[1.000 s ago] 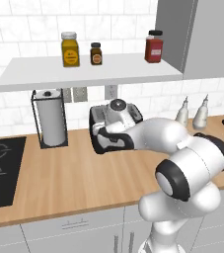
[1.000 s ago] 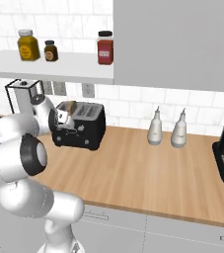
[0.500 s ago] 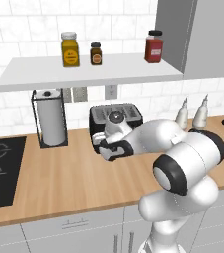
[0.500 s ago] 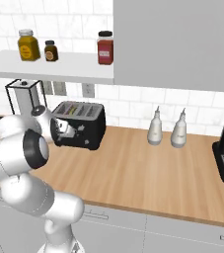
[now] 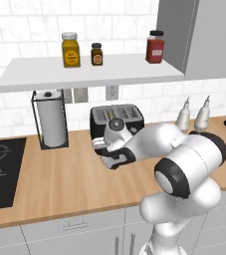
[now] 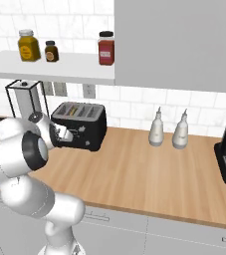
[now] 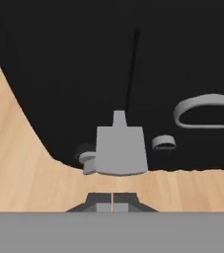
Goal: Start the toaster. Once the lever pops up, take the bread to the plate on the dining counter.
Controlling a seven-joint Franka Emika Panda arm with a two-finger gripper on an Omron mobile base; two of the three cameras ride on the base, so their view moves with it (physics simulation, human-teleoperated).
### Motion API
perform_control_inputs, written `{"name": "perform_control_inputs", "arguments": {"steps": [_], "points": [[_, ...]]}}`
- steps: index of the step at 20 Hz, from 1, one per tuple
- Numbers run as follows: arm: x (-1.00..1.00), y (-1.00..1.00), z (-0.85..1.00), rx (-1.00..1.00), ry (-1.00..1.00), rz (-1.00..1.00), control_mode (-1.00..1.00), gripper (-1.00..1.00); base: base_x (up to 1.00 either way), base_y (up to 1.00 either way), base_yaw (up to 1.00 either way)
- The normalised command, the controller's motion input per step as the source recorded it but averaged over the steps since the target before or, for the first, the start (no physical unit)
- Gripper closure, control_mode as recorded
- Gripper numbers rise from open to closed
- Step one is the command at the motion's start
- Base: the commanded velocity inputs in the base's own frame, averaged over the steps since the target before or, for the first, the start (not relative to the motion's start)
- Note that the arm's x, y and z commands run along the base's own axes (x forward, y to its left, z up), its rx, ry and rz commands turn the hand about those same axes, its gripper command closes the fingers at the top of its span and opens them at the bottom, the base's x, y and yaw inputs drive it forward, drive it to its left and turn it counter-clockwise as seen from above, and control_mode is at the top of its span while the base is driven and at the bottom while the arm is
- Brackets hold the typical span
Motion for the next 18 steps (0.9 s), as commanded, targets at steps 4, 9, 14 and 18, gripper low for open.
{"name": "perform_control_inputs", "arguments": {"steps": [4,9,14,18], "points": [[0.00,0.00,0.97,0.18,0.00,0.00,-1.00,1.00,0.00,0.00,0.00],[0.00,0.00,1.00,0.20,0.00,0.00,-1.00,1.00,0.00,0.00,0.00],[-0.16,0.00,1.00,0.06,0.00,0.00,-1.00,1.00,0.00,0.00,0.00],[-0.25,-0.13,1.00,0.00,0.00,-0.03,-1.00,1.00,0.00,0.00,0.00]]}}
